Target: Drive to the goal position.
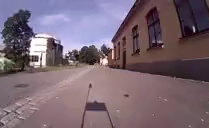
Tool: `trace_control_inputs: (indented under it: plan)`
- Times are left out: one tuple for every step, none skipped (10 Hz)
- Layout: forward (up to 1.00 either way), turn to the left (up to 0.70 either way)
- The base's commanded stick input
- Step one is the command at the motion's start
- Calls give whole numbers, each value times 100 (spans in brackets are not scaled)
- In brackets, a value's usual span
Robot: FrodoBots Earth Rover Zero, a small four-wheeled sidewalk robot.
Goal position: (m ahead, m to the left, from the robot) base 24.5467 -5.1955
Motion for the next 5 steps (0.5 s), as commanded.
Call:
trace_control_inputs:
  plan:
    - [45, 0]
    - [45, 0]
    - [45, 0]
    - [45, 0]
    - [45, 0]
